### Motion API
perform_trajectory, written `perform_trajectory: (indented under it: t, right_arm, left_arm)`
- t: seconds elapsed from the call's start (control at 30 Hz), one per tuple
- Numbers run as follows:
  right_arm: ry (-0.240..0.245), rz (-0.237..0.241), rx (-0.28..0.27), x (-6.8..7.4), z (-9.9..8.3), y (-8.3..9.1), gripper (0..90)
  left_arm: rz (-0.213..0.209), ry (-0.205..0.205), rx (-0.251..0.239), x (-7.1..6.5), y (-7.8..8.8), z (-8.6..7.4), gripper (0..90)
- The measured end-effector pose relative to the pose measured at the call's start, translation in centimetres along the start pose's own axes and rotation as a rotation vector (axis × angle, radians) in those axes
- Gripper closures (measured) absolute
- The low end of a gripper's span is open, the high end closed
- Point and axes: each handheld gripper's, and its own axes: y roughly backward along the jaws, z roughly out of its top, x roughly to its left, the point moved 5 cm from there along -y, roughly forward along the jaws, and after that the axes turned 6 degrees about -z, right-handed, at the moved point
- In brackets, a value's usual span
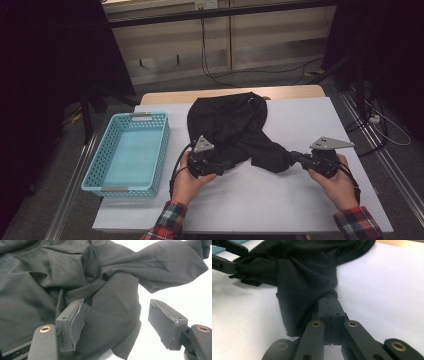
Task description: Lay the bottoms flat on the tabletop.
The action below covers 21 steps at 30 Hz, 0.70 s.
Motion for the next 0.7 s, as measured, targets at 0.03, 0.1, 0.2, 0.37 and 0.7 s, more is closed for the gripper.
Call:
perform_trajectory:
  t: [0.03, 0.1, 0.2, 0.37, 0.7]
  right_arm:
    - [0.007, -0.014, 0.005, -0.3, -0.1, 0.0, 90.0]
    - [-0.016, -0.029, 0.007, -1.0, -0.2, 0.2, 90.0]
    - [-0.038, -0.055, 0.002, -2.1, -0.4, 0.8, 90.0]
    - [-0.030, -0.094, 0.017, -3.3, -1.2, 1.9, 90.0]
    - [-0.001, -0.048, 0.051, -1.9, -2.6, 2.5, 89.8]
  left_arm:
    - [0.000, 0.000, 0.000, 0.0, 0.0, 0.0, 31.9]
    - [0.007, -0.008, 0.021, 0.2, -0.2, -0.5, 33.9]
    - [0.013, 0.000, 0.018, 0.4, -0.2, -0.6, 36.8]
    - [0.008, -0.015, 0.042, 0.5, -0.4, -0.9, 45.2]
    - [-0.031, 0.014, 0.103, 0.1, -0.7, -1.5, 66.9]
